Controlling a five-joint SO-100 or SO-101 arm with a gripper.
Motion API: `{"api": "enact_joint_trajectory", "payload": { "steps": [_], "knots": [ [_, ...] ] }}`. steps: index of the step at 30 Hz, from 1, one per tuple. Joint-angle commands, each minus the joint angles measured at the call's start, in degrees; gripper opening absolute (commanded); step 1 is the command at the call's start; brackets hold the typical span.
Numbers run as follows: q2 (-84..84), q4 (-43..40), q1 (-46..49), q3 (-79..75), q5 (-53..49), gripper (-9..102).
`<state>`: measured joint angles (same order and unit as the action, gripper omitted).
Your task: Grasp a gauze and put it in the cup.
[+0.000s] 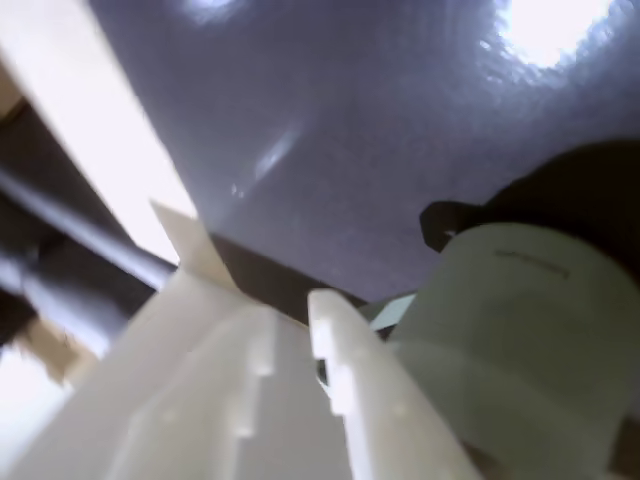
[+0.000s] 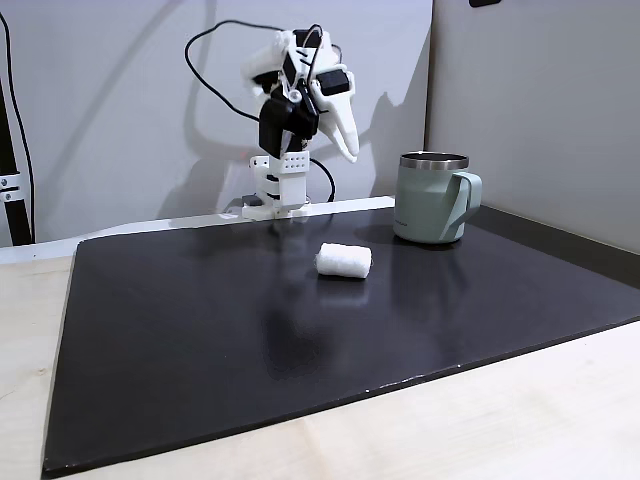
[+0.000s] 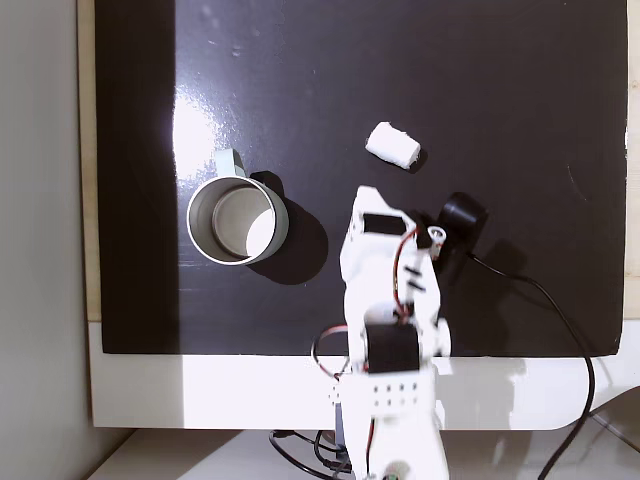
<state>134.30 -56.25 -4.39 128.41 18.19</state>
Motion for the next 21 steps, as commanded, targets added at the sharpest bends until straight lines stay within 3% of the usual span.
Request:
{"api": "enact_joint_trajectory", "payload": {
  "steps": [1, 11, 21],
  "knots": [
    [-6.42, -1.67, 0.97, -7.73, 5.19, 11],
    [-26.1, -5.27, 4.13, -18.19, 17.58, 32],
    [-43.59, -6.68, 5.27, -29.09, 19.25, 35]
  ]
}}
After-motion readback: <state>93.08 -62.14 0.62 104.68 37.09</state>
